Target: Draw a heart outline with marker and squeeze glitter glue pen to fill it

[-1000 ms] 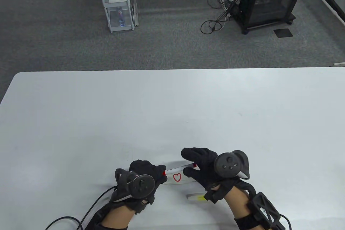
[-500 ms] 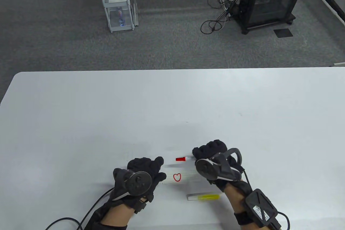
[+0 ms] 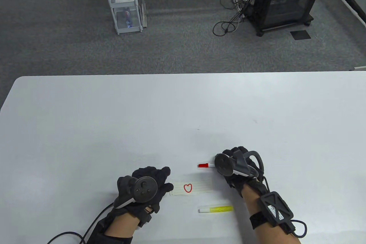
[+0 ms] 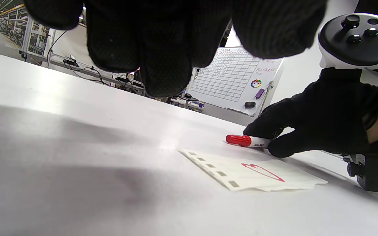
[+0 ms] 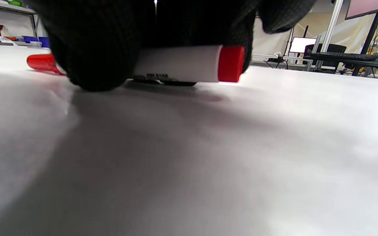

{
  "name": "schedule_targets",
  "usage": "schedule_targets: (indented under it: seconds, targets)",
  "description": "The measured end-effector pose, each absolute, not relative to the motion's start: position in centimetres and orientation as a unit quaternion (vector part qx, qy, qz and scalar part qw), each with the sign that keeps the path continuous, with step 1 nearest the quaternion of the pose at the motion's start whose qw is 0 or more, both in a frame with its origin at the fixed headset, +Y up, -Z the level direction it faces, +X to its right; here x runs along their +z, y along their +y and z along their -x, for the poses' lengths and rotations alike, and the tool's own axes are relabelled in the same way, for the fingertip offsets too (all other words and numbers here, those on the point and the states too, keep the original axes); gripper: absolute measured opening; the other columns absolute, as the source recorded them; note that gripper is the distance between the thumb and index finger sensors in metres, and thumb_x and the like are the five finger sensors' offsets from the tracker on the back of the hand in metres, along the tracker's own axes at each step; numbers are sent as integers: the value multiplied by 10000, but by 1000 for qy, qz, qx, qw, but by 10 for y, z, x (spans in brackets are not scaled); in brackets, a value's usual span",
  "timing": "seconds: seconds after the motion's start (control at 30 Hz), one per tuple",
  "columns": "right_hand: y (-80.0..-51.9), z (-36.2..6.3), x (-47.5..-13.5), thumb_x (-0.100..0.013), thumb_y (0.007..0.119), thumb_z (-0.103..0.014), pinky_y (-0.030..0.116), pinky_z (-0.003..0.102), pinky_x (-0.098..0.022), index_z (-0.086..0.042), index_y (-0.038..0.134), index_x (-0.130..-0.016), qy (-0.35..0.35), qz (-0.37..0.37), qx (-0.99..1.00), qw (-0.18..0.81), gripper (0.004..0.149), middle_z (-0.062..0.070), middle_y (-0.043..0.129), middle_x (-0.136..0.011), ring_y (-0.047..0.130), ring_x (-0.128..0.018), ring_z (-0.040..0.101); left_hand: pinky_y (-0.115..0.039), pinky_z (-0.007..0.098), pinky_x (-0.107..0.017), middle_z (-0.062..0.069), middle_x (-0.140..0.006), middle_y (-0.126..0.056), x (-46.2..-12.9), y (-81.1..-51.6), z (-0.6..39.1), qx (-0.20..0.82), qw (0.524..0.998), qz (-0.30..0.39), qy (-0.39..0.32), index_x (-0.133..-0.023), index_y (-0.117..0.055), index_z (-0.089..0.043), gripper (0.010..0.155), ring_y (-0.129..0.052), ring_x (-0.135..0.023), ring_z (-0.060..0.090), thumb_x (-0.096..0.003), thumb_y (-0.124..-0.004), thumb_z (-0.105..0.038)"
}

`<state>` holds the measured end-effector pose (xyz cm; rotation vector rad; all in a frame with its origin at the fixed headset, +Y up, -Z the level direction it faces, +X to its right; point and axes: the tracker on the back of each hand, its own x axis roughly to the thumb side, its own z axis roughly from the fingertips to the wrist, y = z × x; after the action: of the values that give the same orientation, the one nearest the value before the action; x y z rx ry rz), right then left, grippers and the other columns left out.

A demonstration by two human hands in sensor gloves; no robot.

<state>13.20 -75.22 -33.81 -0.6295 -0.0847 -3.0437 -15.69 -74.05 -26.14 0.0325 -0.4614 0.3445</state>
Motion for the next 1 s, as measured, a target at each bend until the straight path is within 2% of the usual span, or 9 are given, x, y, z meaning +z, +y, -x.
schedule_targets:
  seconds: [0.47, 1.0]
  targets:
    - [-753, -133, -339, -453, 862, -336, 542, 646, -650, -131, 755, -942, -35, 204, -978, 8, 541, 131, 831, -897, 799, -829, 414, -573, 629, -651, 121, -934, -918, -262, -740, 158, 174, 959, 8, -223, -980, -705, -157, 642, -783, -904, 408, -473, -736, -551]
    - [-754, -135, -339, -436, 868, -387, 573, 643, -641, -124, 740, -956, -33, 205, -978, 0, 597, 140, 837, -896, 820, -818, 418, -567, 633, -654, 132, -951, -903, -263, -743, 157, 177, 956, 33, -232, -991, -689, -158, 663, -771, -914, 416, -475, -723, -573]
